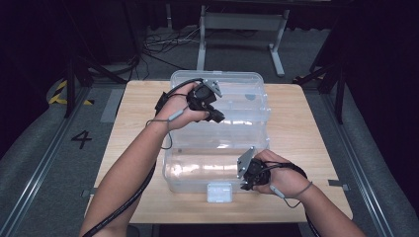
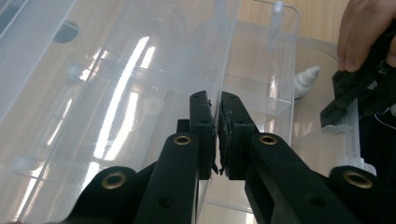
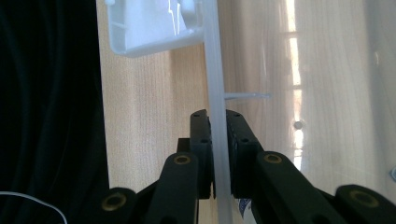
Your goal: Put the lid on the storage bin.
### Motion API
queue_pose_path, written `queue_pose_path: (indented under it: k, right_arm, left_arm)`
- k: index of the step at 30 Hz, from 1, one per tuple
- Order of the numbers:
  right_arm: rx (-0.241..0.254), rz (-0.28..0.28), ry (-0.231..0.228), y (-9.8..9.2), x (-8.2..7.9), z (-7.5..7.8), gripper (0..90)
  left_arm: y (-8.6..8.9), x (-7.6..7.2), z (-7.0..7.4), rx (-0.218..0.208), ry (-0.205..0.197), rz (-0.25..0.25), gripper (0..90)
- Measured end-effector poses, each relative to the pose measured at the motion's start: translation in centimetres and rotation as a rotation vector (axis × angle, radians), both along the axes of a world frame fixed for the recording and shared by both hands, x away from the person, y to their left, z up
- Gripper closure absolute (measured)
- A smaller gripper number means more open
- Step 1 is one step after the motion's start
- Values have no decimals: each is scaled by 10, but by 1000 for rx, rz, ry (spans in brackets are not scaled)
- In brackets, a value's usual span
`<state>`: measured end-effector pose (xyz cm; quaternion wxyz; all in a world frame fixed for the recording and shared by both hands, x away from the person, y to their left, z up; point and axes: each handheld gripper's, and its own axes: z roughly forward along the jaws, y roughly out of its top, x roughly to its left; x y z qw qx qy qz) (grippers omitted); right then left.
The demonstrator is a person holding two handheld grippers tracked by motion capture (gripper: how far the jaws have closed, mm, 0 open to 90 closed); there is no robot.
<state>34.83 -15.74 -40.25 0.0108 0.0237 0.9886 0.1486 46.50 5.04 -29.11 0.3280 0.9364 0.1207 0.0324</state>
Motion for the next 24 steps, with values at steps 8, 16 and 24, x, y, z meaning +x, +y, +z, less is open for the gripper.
queue_pose_path:
  k: [8,16,24]
  right_arm:
    - [6,5,-2,0,1,-1,832]
    - [8,5,-3,-1,0,-1,832]
    - [11,6,-2,-1,0,-1,832]
  left_arm:
    - [-4,-9,6,50,1,-34,860]
    - [-9,-17,10,107,5,-63,865]
    - [-15,-24,13,157,16,-90,870]
